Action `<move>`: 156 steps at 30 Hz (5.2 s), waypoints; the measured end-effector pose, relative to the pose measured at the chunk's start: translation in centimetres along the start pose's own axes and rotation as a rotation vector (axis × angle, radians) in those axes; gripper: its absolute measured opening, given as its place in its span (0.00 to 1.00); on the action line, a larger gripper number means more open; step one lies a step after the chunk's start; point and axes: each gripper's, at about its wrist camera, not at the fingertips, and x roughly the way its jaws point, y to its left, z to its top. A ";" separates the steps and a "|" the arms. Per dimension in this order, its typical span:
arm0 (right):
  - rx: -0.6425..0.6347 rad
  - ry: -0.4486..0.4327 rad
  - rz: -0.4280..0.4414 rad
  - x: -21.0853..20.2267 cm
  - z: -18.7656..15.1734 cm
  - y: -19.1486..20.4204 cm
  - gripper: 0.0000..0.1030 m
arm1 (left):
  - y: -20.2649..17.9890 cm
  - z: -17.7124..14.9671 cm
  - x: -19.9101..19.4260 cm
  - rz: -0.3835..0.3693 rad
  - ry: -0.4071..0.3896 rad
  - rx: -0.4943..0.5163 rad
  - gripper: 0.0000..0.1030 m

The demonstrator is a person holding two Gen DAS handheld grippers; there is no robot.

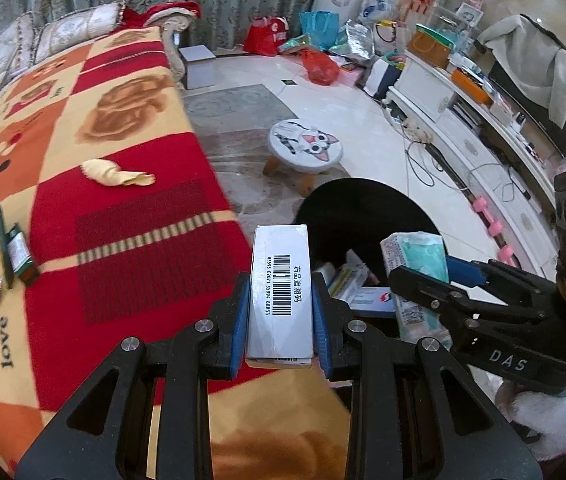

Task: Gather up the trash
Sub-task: 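Carry the white box and tissue pack in both tools over the bin, then open both tools to drop the white box and tissue pack into the bin, then move both open tools back over the blanket toward the snack wrappers, then grasp the white snack wrapper with the left tool while the right tool grasps the green medicine box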

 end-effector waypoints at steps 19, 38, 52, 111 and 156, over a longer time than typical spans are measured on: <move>0.088 -0.009 -0.071 0.2 0.8 -4.5 0.50 | -1.8 2.2 3.3 -0.149 0.029 -0.045 0.30; 0.019 -0.038 -0.117 0.1 0.5 -0.9 0.67 | 1.3 0.4 0.1 0.013 -0.057 -0.059 0.57; -0.144 -0.053 -0.168 1.0 0.9 6.6 0.67 | 7.0 -2.4 -3.8 0.096 -0.121 -0.128 0.57; -0.336 0.054 -0.017 8.9 2.6 18.7 0.72 | 25.0 -8.4 -8.5 0.247 -0.123 -0.448 0.57; -0.527 0.208 0.207 20.4 5.2 28.3 0.29 | 33.3 -2.8 -1.3 0.251 -0.034 -0.604 0.22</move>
